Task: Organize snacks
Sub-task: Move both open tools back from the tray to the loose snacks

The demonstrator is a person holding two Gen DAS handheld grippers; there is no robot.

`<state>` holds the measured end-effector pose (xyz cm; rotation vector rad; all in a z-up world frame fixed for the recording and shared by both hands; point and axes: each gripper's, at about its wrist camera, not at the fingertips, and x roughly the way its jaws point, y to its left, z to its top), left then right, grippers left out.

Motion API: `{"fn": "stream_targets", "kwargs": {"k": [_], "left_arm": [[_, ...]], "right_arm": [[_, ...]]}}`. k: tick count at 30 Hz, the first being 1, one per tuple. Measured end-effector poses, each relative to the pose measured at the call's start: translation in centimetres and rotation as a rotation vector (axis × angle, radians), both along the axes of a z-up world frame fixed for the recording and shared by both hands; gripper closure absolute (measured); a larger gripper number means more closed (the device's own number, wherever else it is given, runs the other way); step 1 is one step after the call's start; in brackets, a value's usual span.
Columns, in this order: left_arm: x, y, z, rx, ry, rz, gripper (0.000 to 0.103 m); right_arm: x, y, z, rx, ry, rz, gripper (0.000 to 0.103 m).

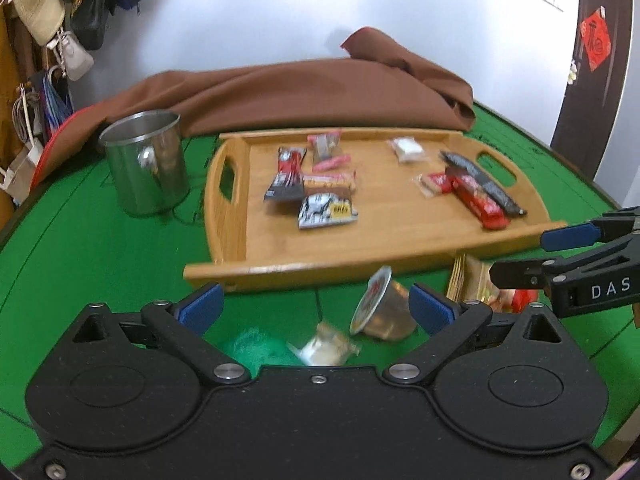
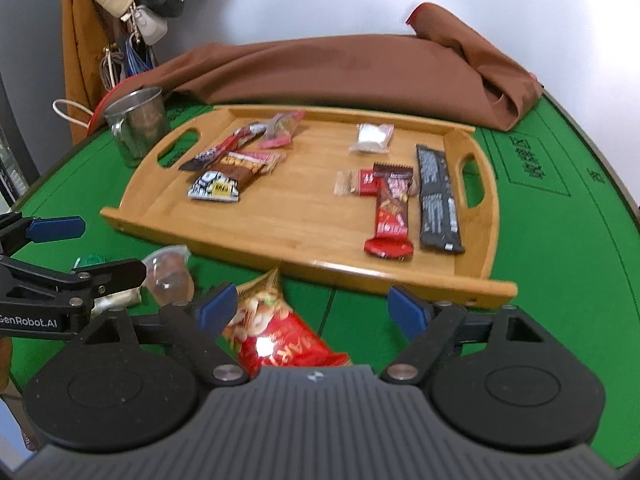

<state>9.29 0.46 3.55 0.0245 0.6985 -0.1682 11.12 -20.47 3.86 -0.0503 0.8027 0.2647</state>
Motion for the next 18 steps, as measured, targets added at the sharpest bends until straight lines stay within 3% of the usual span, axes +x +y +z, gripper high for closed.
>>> {"fn": "stream_targets", "kwargs": {"k": [10,18], "left_arm": [[-0.9,1.1,-1.6,-0.012,0.045,0.006,0.004],[-1.1,1.2,-2.1,0.021,0.043,0.009,0.004]], "right_arm": [[-0.6,0.5,-1.2,0.013,0.032,0.018,0.013],[-0.7,0.8,-2.1,0.009,0.057,0.024,0.013]]}}
